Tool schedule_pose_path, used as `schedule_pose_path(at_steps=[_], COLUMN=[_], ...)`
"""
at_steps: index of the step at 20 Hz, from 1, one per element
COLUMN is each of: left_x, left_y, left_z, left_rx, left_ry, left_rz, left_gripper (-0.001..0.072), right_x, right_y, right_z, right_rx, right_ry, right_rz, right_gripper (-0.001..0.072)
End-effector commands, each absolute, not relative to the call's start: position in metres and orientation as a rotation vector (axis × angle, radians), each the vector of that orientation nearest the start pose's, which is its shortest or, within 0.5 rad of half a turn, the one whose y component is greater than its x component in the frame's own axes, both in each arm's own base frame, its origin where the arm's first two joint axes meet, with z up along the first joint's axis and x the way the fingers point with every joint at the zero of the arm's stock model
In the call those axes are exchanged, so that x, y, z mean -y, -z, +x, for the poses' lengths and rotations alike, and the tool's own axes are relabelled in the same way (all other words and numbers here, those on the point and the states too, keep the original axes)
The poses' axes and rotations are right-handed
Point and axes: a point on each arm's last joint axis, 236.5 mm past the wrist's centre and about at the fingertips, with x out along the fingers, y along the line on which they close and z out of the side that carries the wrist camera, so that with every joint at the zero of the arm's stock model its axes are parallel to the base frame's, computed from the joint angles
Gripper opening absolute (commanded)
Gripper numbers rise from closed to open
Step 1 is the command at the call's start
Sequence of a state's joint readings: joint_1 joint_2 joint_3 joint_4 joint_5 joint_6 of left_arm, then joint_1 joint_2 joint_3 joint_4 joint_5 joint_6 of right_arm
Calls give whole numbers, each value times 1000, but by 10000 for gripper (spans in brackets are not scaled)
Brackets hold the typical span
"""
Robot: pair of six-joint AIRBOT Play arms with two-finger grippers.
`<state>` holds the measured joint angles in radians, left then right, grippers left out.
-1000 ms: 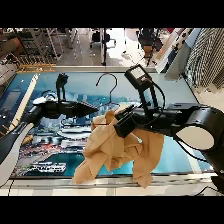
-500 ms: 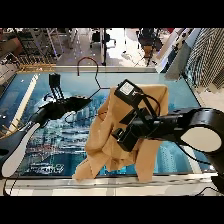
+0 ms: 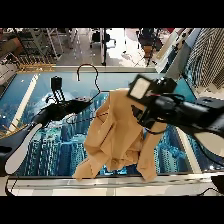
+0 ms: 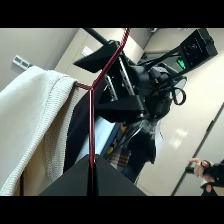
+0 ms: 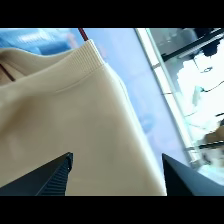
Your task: Fold the clothes and pants, and hang the long-sleeved shirts on hangers.
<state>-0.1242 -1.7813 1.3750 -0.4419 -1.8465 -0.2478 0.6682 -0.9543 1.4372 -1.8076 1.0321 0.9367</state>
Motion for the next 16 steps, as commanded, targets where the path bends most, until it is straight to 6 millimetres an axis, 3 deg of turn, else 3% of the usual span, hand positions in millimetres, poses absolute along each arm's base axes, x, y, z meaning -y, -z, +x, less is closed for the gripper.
schedule_pose_path(at_steps=[1, 3, 6, 7, 10, 11, 12, 13, 14, 15, 16], left_x=[254, 254, 254, 255, 259, 260, 262, 263, 264, 264, 261], left_y=[-222, -222, -222, -221, -218, -216, -215, -213, -210, -206, -203], left_z=[369, 369, 369, 371, 381, 386, 392, 398, 406, 416, 426], left_rx=[-150, -150, -151, -152, -164, -170, -175, -180, -187, -194, -200], left_ry=[1846, 1846, 1842, 1836, 1787, 1762, 1736, 1709, 1670, 1626, 1581], left_rz=[-851, -851, -851, -851, -851, -852, -852, -852, -851, -851, -854], left_gripper=[9, 9, 9, 9, 9, 10, 22, 129, 327, 486, 569], right_x=[-222, -245, -262, -267, -275, -274, -272, -268, -264, -259, -255], right_y=[-274, -257, -225, -221, -222, -222, -220, -216, -212, -205, -199], right_z=[379, 398, 415, 418, 413, 412, 410, 407, 403, 400, 396], right_rx=[-188, -170, -205, -202, -193, -208, -227, -253, -282, -320, -358], right_ry=[-599, -624, -658, -666, -691, -691, -692, -697, -703, -711, -718], right_rz=[-1171, -1167, -1183, -1179, -1127, -1108, -1096, -1103, -1108, -1115, -1124], right_gripper=[641, 641, 610, 509, 344, 220, 151, 71, 23, 22, 21])
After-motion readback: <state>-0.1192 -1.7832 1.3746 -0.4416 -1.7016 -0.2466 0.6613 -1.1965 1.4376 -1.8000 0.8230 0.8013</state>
